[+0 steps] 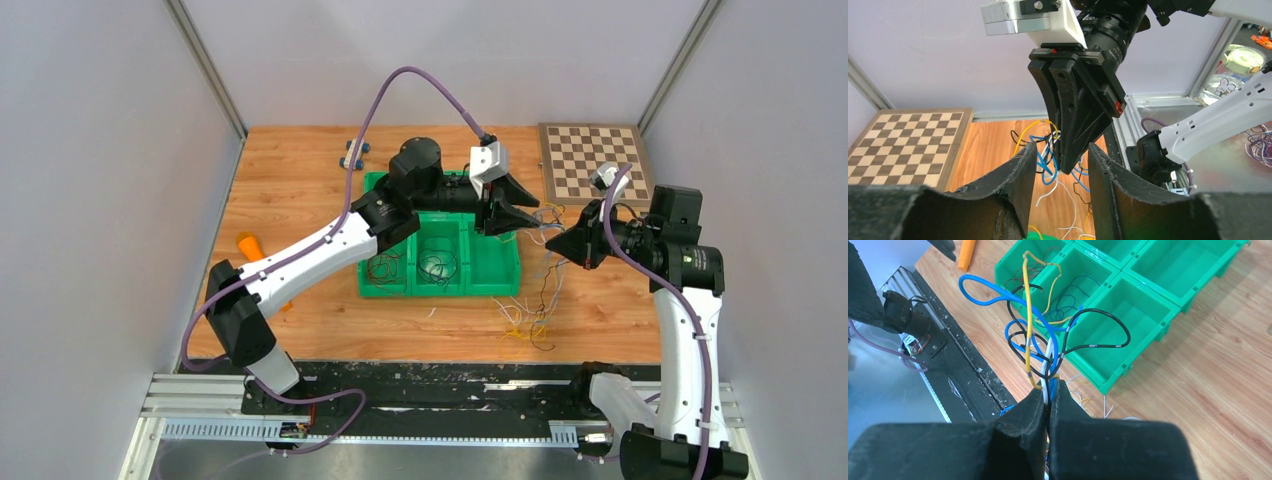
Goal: Untangle the cables
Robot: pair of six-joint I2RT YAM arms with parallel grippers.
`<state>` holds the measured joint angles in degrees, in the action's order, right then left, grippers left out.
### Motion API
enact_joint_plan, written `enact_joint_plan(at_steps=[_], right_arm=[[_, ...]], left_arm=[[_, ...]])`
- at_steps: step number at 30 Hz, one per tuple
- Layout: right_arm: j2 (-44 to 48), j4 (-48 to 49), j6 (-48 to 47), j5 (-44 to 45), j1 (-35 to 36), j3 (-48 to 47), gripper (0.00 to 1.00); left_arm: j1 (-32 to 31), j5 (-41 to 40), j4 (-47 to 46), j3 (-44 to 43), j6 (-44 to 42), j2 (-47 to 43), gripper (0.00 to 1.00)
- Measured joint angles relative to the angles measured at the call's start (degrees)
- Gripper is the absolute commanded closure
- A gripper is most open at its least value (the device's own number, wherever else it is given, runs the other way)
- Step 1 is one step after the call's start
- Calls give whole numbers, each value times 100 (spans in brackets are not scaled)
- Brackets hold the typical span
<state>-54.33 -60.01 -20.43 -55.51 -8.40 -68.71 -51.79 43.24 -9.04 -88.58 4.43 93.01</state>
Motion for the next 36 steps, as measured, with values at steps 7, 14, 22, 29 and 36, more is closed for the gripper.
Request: enact_joint_plan(at_steps=[7,14,22,29,36], right_arm=[[22,111,87,151,131,4,100],[153,120,111,214,201,11,100],[177,221,151,372,262,96,100],[-13,584,55,868,273,490,90],[-249,798,-437,1091,4,1147,93]], left_arm=[[-37,-203,74,0,68,96,50],[-83,-367,221,0,61,136,59],[-122,-367,273,-7,129,144,100],[44,-306,125,-79,643,138,100],[820,-186,101,-883,1340,22,100]])
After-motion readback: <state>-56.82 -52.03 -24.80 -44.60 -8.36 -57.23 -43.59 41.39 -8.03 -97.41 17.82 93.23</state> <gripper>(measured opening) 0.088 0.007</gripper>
